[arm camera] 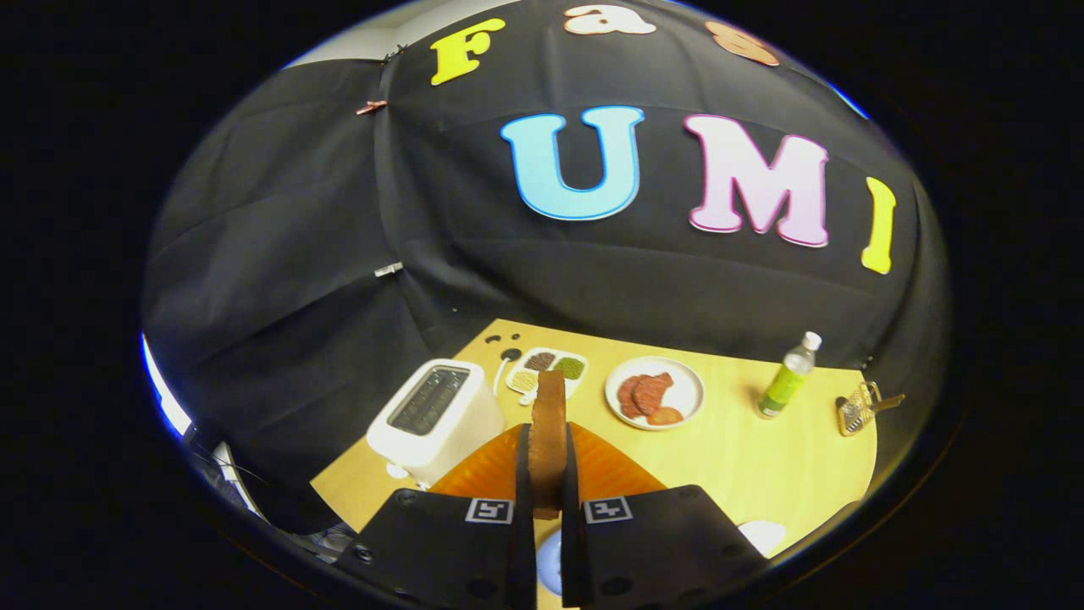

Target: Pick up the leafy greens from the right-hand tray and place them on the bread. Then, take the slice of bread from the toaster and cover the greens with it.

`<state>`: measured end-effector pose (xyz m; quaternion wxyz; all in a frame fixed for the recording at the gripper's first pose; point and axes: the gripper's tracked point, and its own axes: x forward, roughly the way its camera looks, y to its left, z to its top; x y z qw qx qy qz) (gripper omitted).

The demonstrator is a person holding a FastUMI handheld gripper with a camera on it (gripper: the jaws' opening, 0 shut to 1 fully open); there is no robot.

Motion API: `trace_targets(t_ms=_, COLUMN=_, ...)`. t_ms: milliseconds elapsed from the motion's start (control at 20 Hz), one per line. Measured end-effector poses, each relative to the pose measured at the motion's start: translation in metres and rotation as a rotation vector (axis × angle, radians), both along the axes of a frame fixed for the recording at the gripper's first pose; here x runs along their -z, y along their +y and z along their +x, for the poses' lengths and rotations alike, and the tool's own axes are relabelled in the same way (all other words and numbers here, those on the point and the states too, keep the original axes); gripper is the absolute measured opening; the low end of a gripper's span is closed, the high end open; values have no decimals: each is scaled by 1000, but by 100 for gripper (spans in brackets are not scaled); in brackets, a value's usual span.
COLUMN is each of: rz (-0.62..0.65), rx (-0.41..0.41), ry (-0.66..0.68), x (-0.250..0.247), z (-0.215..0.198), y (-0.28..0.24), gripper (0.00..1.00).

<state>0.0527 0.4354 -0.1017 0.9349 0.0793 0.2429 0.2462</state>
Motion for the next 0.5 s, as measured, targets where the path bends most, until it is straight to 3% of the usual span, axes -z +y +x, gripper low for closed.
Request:
trace_targets(t_ms=250, rz=42, rx=72, ry=92, x=61, z=-35, y=-48, gripper=16)
trace_targets(t_ms=500, rz=98, rx=135, ry=199, x=123, z=-56, y=-58, gripper=16)
